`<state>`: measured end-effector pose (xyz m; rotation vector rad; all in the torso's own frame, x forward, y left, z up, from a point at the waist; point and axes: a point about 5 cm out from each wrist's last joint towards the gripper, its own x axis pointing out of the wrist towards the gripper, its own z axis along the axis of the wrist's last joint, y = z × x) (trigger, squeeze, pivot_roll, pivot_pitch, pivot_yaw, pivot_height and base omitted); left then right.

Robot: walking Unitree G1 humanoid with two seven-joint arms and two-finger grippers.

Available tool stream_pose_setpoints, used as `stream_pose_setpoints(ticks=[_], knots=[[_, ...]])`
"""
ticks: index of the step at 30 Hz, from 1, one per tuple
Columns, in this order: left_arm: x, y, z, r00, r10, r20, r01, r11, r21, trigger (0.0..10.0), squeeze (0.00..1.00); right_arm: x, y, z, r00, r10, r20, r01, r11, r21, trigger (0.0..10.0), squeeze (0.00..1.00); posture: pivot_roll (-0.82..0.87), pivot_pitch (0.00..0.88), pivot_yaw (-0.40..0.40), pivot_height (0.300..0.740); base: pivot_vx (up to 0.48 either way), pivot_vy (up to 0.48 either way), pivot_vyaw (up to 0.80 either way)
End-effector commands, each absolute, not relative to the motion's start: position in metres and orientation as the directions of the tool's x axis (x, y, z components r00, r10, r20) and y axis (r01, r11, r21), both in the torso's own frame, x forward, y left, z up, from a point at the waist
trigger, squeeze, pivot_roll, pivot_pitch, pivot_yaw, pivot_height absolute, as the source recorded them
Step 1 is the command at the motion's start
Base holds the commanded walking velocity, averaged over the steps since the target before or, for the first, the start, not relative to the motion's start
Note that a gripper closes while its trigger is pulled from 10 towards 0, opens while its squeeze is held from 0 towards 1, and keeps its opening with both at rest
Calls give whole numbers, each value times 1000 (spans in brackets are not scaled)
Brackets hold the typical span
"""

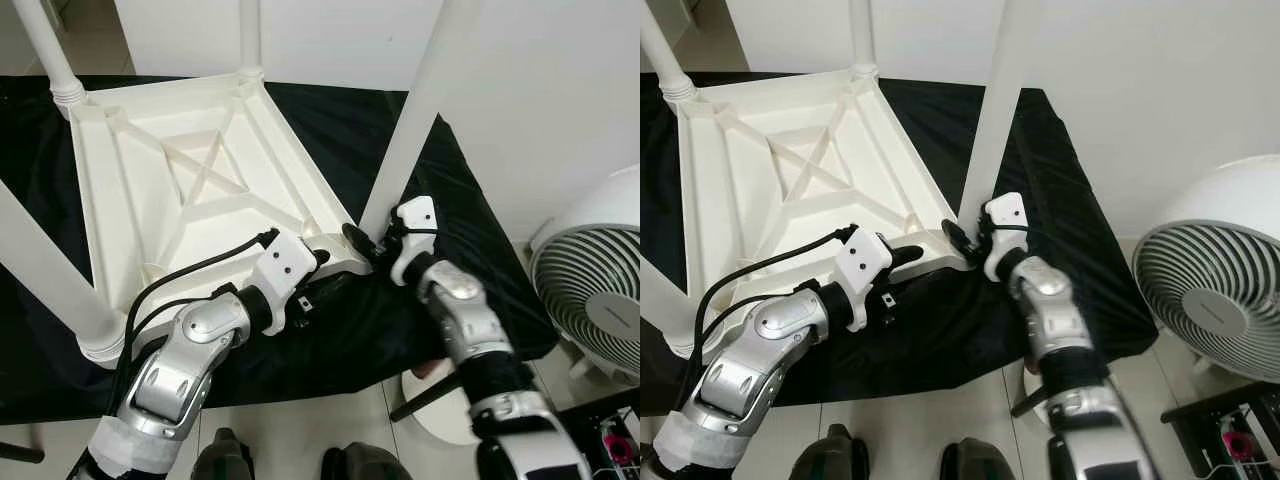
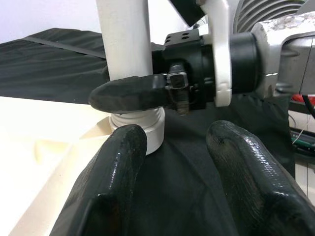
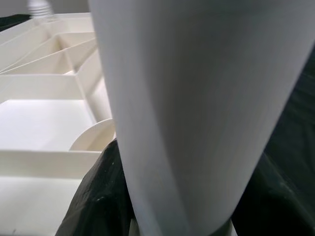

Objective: Building children table

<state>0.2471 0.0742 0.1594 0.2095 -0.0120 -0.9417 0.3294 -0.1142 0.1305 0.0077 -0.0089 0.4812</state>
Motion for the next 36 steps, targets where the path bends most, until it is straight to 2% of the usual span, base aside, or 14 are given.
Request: stream_pose_setpoints(ticks=[1, 6, 11, 12, 17, 20, 22, 23, 24, 25, 27, 28, 29, 36], knots=[[248, 74, 156, 596, -798, -88, 796, 575, 188, 10000, 0, 327, -110, 136, 949, 313, 36, -314, 949, 27, 10000, 0, 12, 5, -77, 740, 0, 0, 0], [250, 73, 156, 594, -800, -86, 798, 571, 192, 10000, 0, 319, -97, 135, 976, 216, 25, -216, 976, 38, 10000, 0, 9, 1, -78, 740, 0, 0, 0], [251, 71, 157, 590, -803, -81, 800, 568, 194, 10000, 0, 316, -92, 138, 969, 247, 32, -248, 967, 58, 10000, 0, 1, 0, -75, 740, 0, 0, 0], [252, 71, 157, 587, -806, -82, 802, 564, 197, 10000, 0, 316, -93, 140, 966, 257, 36, -259, 964, 68, 10000, 1000, 1, 0, -75, 740, 0, 0, 0], [252, 71, 158, 584, -808, -82, 804, 560, 200, 10000, 0, 316, -99, 145, 949, 310, 63, -315, 946, 74, 10000, 1000, 4, 0, -75, 740, 0, 0, 0], [252, 72, 157, 584, -807, -84, 803, 560, 204, 10000, 0, 320, -104, 148, 906, 421, 47, -421, 907, -26, 10000, 1000, 4, 0, -74, 740, 0, 0, 0], [252, 72, 157, 584, -807, -84, 803, 560, 204, 10000, 0, 320, -104, 148, 906, 421, 47, -421, 907, -26, 10000, 1000, 4, 0, -74, 740, 0, 0, 0], [253, 72, 158, 585, -807, -83, 803, 560, 204, 10000, 0, 321, -106, 147, 875, 484, 15, -482, 873, -67, 10000, 655, 6, 0, -75, 740, 0, 0, 0], [253, 72, 158, 585, -807, -82, 802, 561, 205, 10000, 0, 322, -110, 146, 839, 544, -9, -541, 833, -114, 10000, 0, 7, 0, -74, 740, 0, 0, 0], [253, 72, 158, 585, -807, -82, 802, 561, 205, 10000, 0, 322, -110, 146, 839, 544, -9, -541, 833, -114, 10000, 0, 7, 0, -74, 740, 0, 0, 0], [254, 73, 159, 588, -805, -80, 800, 564, 206, 10000, 0, 324, -120, 144, 756, 652, -57, -649, 735, -199, 10000, 0, 8, 0, -74, 740, 0, 0, 0], [254, 73, 159, 588, -805, -80, 800, 564, 206, 10000, 0, 324, -120, 144, 756, 652, -57, -649, 735, -199, 10000, 0, 8, 0, -74, 740, 0, 0, 0], [254, 74, 159, 590, -804, -79, 798, 566, 206, 10000, 0, 327, -125, 142, 718, 690, -92, -687, 682, -250, 10000, 0, 9, 0, -71, 740, 0, 0, 0], [255, 75, 159, 593, -802, -78, 796, 568, 208, 10000, 0, 340, -132, 140, 685, 717, -131, -722, 644, -252, 10000, 0, 16, 0, -66, 740, 0, 0, 0]])
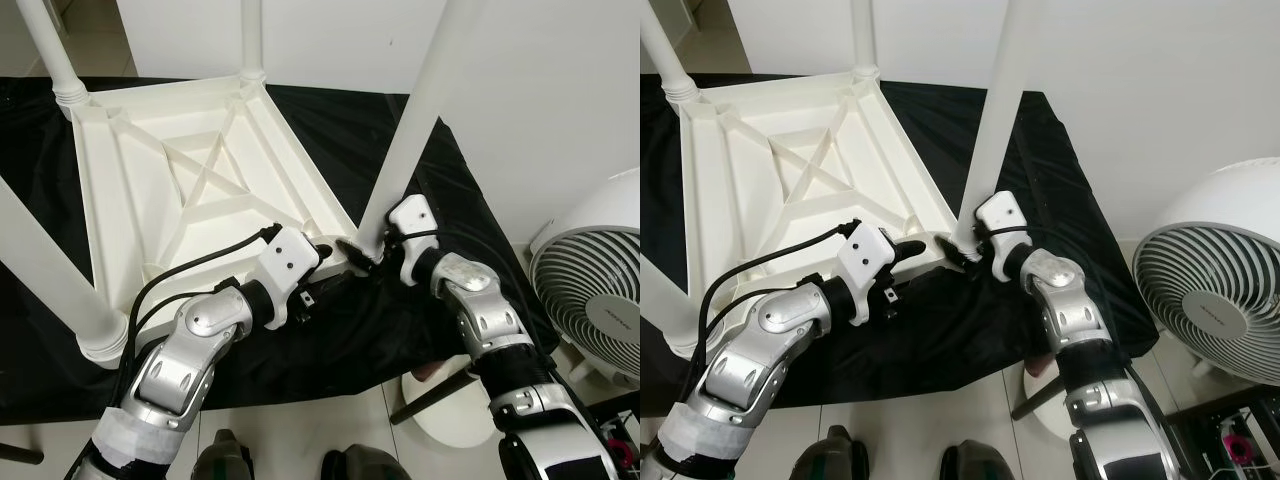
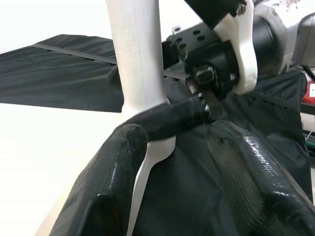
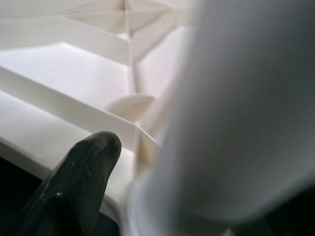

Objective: Building children table

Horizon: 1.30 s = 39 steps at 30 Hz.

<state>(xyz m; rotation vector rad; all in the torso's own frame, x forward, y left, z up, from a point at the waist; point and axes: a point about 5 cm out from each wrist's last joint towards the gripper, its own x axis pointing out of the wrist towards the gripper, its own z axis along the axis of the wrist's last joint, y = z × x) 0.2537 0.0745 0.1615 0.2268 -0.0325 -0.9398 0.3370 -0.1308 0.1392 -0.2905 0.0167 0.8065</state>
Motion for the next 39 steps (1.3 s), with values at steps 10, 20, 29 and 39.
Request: stream_pose_setpoints(ticks=[10, 20, 29, 39], knots=[[254, 76, 161, 599, -797, -77, 792, 575, 206, 10000, 0, 351, -129, 136, 658, 745, -111, -751, 640, -162, 0, 0, 37, 12, -63, 740, 0, 0, 0], [254, 77, 162, 601, -795, -77, 790, 577, 205, 10000, 0, 349, -135, 129, 608, 789, -86, -793, 599, -116, 0, 0, 25, 23, -60, 740, 0, 0, 0], [252, 75, 161, 595, -800, -72, 795, 574, 194, 10000, 0, 336, -145, 123, 625, 779, -50, -781, 623, -53, 10000, 0, 13, 37, -70, 740, 0, 0, 0], [248, 74, 159, 590, -804, -75, 801, 573, 173, 10000, 0, 321, -128, 124, 823, 566, 34, -567, 822, 48, 10000, 0, 3, 52, -70, 740, 0, 0, 0]])
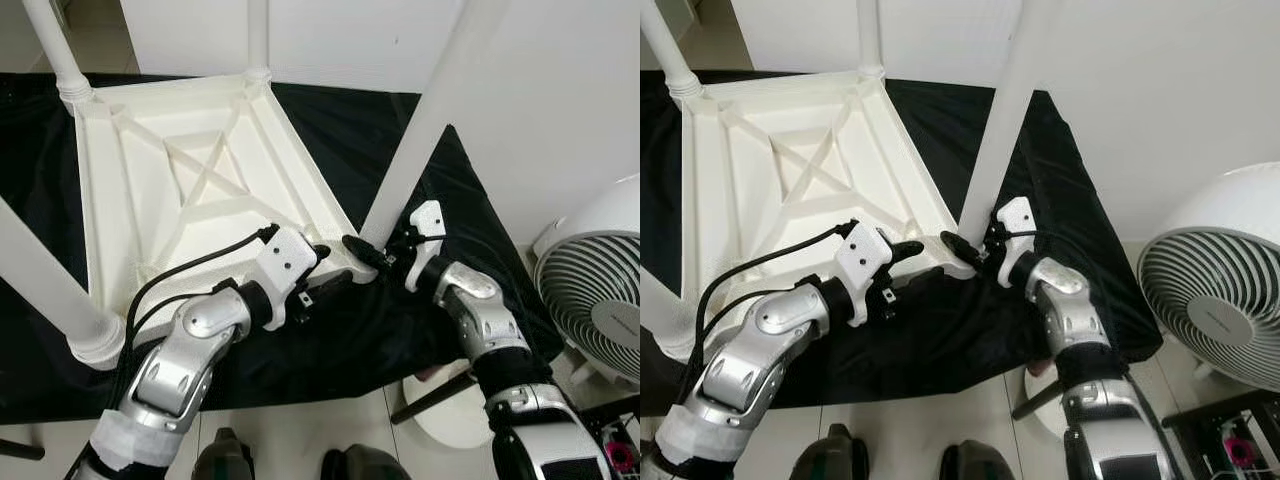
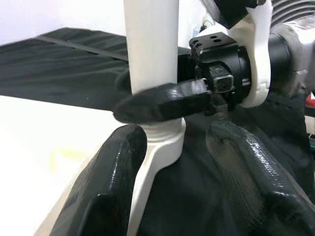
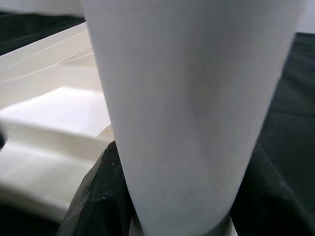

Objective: Building children table

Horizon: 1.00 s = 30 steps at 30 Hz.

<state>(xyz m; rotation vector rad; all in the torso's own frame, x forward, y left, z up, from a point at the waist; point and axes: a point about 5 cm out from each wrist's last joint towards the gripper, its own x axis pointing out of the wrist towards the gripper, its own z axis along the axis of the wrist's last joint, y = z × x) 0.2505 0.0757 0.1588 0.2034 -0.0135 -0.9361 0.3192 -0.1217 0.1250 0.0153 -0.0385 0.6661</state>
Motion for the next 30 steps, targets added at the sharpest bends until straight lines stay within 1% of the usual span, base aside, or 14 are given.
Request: stream_pose_setpoints(ticks=[1, 3, 4, 7, 11, 15, 16, 21, 23, 25, 26, 27, 28, 30], knots=[[248, 74, 159, 589, -805, -75, 802, 571, 172, 10000, 0, 321, -128, 124, 883, 469, 27, -470, 881, 52, 10000, 0, 2, 54, -71, 740, 0, 0, 0], [248, 74, 159, 588, -806, -75, 803, 570, 171, 10000, 0, 319, -128, 123, 944, 330, 16, -330, 943, 48, 10000, 0, 1, 54, -70, 740, 0, 0, 0], [248, 74, 159, 588, -806, -75, 803, 570, 171, 10000, 0, 319, -128, 123, 944, 330, 16, -330, 943, 48, 10000, 0, 1, 54, -70, 740, 0, 0, 0], [248, 76, 159, 588, -805, -79, 804, 570, 170, 10000, 0, 310, -122, 122, 988, 157, 12, -157, 986, 47, 10000, 0, 0, 52, -68, 740, 0, 0, 0], [248, 75, 160, 585, -807, -77, 806, 568, 167, 10000, 0, 304, -108, 121, 987, 161, -15, -160, 986, 50, 10000, 0, -3, 52, -65, 740, 0, 0, 0], [248, 74, 160, 578, -812, -78, 811, 561, 168, 10000, 0, 305, -114, 126, 987, 158, 0, -158, 986, 51, 10000, 0, -9, 53, -61, 740, 0, 0, 0], [248, 74, 160, 576, -813, -79, 812, 559, 169, 10000, 0, 305, -116, 127, 986, 169, 5, -169, 983, 68, 10000, 1000, -12, 52, -63, 740, 0, 0, 0], [249, 74, 160, 577, -813, -79, 811, 559, 171, 10000, 0, 307, -119, 130, 984, 178, 22, -179, 980, 82, 10000, 1000, -12, 53, -65, 740, 0, 0, 0], [249, 74, 160, 578, -812, -77, 810, 560, 171, 10000, 0, 310, -122, 132, 971, 239, 6, -239, 969, 61, 10000, 1000, -13, 53, -67, 740, 0, 0, 0], [249, 74, 160, 578, -812, -77, 810, 560, 171, 10000, 0, 310, -122, 132, 971, 239, 6, -239, 969, 61, 10000, 1000, -13, 53, -67, 740, 0, 0, 0], [249, 74, 160, 578, -812, -77, 811, 560, 171, 10000, 0, 311, -122, 131, 948, 318, -20, -317, 948, 37, 10000, 922, -14, 54, -66, 740, 0, 0, 0], [249, 74, 160, 577, -813, -77, 811, 560, 170, 10000, 0, 314, -124, 130, 910, 412, -47, -412, 911, -5, 10000, 0, -14, 50, -65, 740, 0, 0, 0], [249, 74, 160, 577, -813, -77, 811, 560, 170, 10000, 0, 314, -124, 130, 910, 412, -47, -412, 911, -5, 10000, 0, -14, 50, -65, 740, 0, 0, 0], [250, 74, 160, 577, -813, -77, 811, 559, 171, 10000, 0, 317, -130, 130, 840, 538, -78, -542, 838, -55, 10000, 0, -10, 47, -63, 740, 0, 0, 0]])
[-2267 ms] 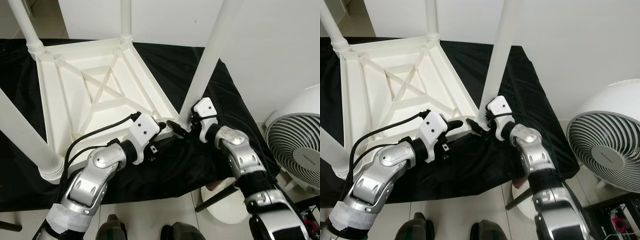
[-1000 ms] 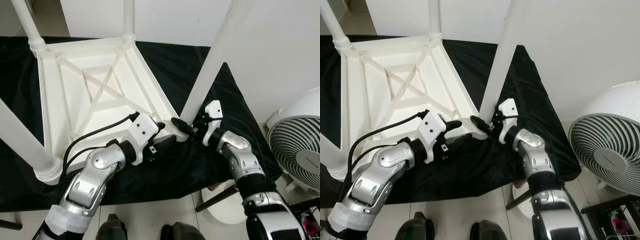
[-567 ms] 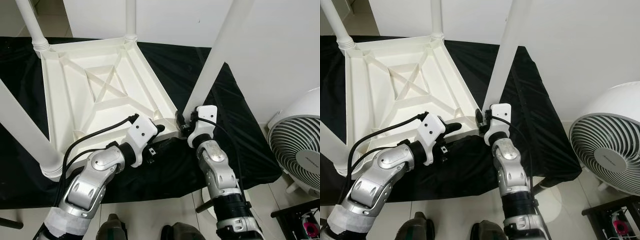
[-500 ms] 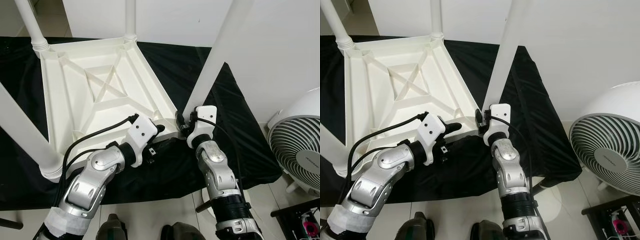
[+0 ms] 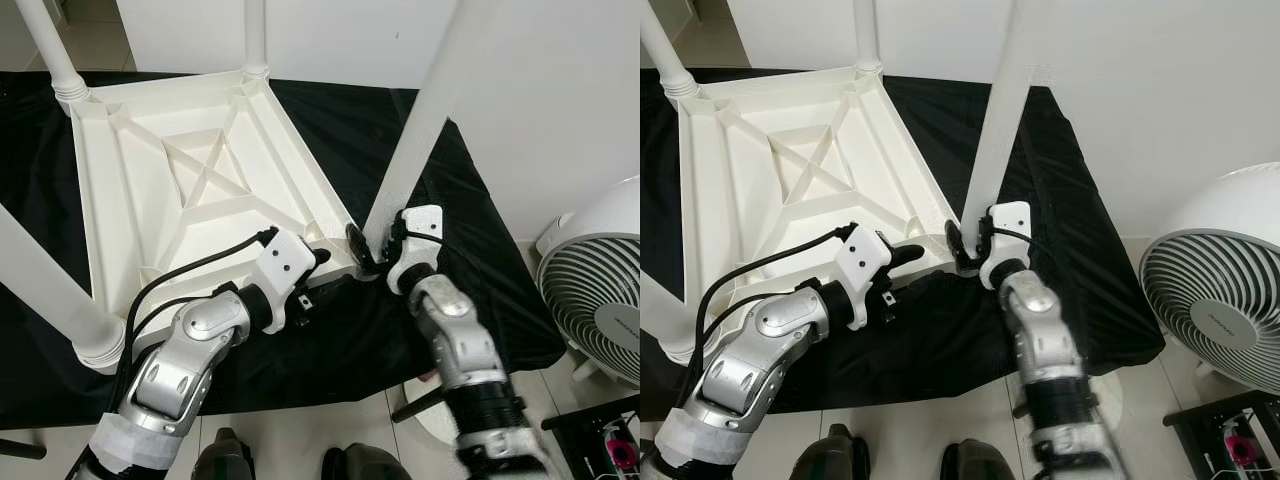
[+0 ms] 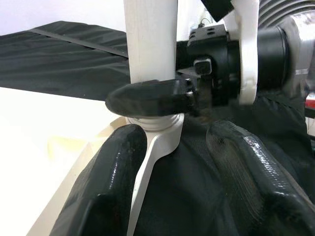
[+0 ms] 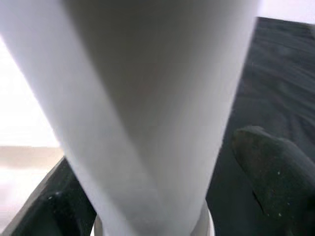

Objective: Building children table

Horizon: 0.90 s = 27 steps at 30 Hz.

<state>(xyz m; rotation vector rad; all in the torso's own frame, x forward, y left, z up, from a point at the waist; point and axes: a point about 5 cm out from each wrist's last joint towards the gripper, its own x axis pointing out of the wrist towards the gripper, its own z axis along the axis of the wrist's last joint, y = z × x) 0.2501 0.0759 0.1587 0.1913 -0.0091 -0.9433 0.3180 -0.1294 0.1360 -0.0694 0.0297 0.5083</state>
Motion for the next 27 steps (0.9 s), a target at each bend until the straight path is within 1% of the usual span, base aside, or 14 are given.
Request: stream_pose_setpoints(ticks=[1, 2, 4, 7, 8, 9, 10, 14, 17, 18, 19, 20, 25, 27], knots=[[250, 74, 161, 576, -814, -77, 811, 558, 173, 10000, 0, 318, -132, 132, 807, 585, -79, -591, 801, -96, 10000, 0, -8, 44, -64, 740, 0, 0, 0], [250, 74, 161, 576, -814, -77, 811, 558, 173, 10000, 0, 318, -132, 132, 807, 585, -79, -591, 801, -96, 10000, 0, -8, 44, -64, 740, 0, 0, 0], [251, 74, 162, 577, -813, -76, 811, 559, 174, 10000, 0, 319, -134, 135, 745, 662, -81, -666, 733, -135, 10000, 0, -5, 43, -64, 740, 0, 0, 0], [251, 74, 162, 577, -813, -76, 811, 559, 174, 10000, 0, 319, -134, 135, 745, 662, -81, -666, 733, -135, 10000, 0, -5, 43, -64, 740, 0, 0, 0], [251, 75, 162, 577, -813, -75, 810, 559, 176, 10000, 0, 322, -135, 137, 723, 686, -80, -690, 709, -150, 10000, 0, 1, 35, -64, 740, 0, 0, 0], [251, 75, 162, 577, -813, -75, 810, 559, 176, 10000, 0, 322, -135, 137, 723, 686, -80, -690, 709, -150, 10000, 0, 1, 35, -64, 740, 0, 0, 0], [252, 75, 163, 577, -813, -74, 810, 559, 179, 10000, 0, 328, -135, 139, 697, 712, -82, -714, 680, -167, 10000, 0, 6, 29, -63, 740, 0, 0, 0], [252, 74, 164, 577, -813, -71, 809, 558, 184, 10000, 0, 337, -134, 139, 663, 743, -93, -746, 645, -168, 10000, 0, 11, 24, -63, 740, 0, 0, 0], [253, 74, 164, 578, -813, -71, 808, 559, 185, 10000, 0, 340, -133, 138, 655, 748, -107, -754, 636, -165, 10000, 0, 24, 14, -65, 740, 0, 0, 0], [253, 75, 164, 579, -812, -71, 807, 560, 188, 10000, 0, 342, -131, 136, 647, 755, -111, -762, 632, -143, 7412, 0, 26, 12, -65, 740, 0, 0, 0], [253, 75, 164, 579, -812, -71, 807, 560, 188, 10000, 0, 342, -131, 136, 647, 755, -111, -762, 632, -143, 7412, 0, 26, 12, -65, 740, 0, 0, 0], [252, 75, 164, 580, -811, -71, 806, 560, 189, 10000, 0, 344, -131, 134, 635, 764, -112, -772, 624, -123, 0, 0, 31, 8, -67, 740, 0, 0, 0], [250, 74, 164, 576, -814, -73, 810, 557, 186, 10000, 0, 345, -132, 130, 634, 766, -108, -773, 627, -96, 0, 0, 33, 6, -75, 740, 0, 0, 0], [247, 74, 161, 572, -817, -79, 814, 553, 176, 10000, 0, 345, -137, 128, 650, 753, -104, -760, 644, -84, 0, 0, 28, 10, -77, 740, 0, 0, 0]])
